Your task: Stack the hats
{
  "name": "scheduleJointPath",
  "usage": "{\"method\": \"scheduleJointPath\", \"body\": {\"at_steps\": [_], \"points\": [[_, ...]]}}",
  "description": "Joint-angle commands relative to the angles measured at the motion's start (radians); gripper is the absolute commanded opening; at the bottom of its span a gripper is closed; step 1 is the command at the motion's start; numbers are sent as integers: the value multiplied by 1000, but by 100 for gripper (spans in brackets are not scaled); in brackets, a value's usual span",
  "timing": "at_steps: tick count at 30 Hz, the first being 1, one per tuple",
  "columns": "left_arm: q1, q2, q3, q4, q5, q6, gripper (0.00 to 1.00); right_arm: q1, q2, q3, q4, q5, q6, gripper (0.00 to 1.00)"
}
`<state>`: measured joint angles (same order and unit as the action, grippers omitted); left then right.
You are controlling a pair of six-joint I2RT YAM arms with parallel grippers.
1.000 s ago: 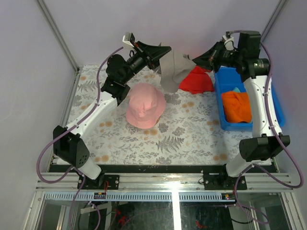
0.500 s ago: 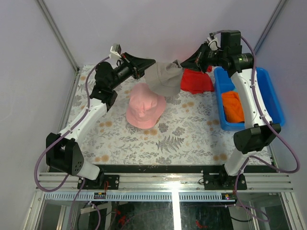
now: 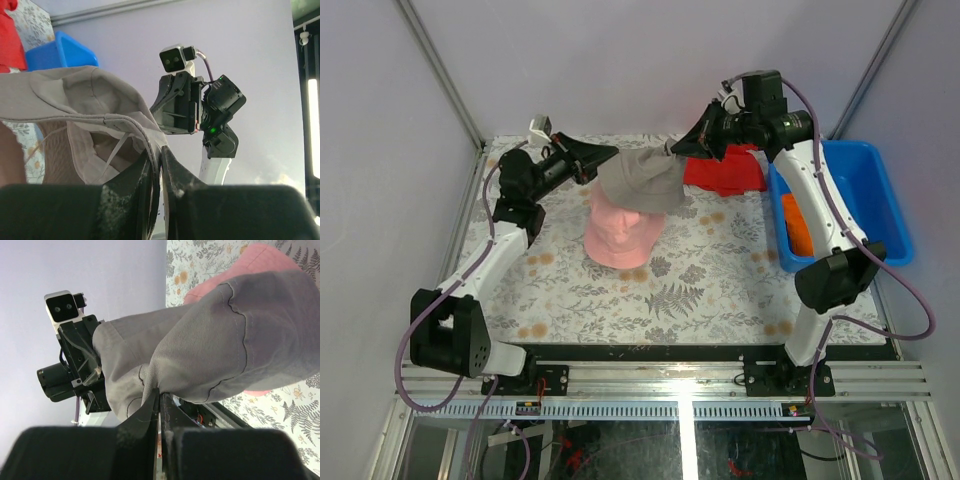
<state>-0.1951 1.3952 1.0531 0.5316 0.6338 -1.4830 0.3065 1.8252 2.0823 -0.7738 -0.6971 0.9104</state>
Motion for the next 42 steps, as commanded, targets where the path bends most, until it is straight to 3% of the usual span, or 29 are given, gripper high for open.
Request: {"method": "scheduleJointPath", "body": {"at_steps": [1, 9, 19, 34, 42], "points": [[69, -25, -73, 124, 80, 16, 10, 33, 13, 44, 28, 2, -10, 0], [116, 50, -43, 236, 159, -24, 9, 48, 20, 59, 31, 3, -5, 0], [140, 141, 54, 170, 208, 58, 9, 52, -5, 30, -20, 16, -34, 0], [241, -7, -269, 179, 268, 82, 8, 179, 62, 24, -58, 80, -79, 0], [289, -82, -295, 14, 264, 194, 8, 190, 125, 86, -89, 101, -113, 0]]}}
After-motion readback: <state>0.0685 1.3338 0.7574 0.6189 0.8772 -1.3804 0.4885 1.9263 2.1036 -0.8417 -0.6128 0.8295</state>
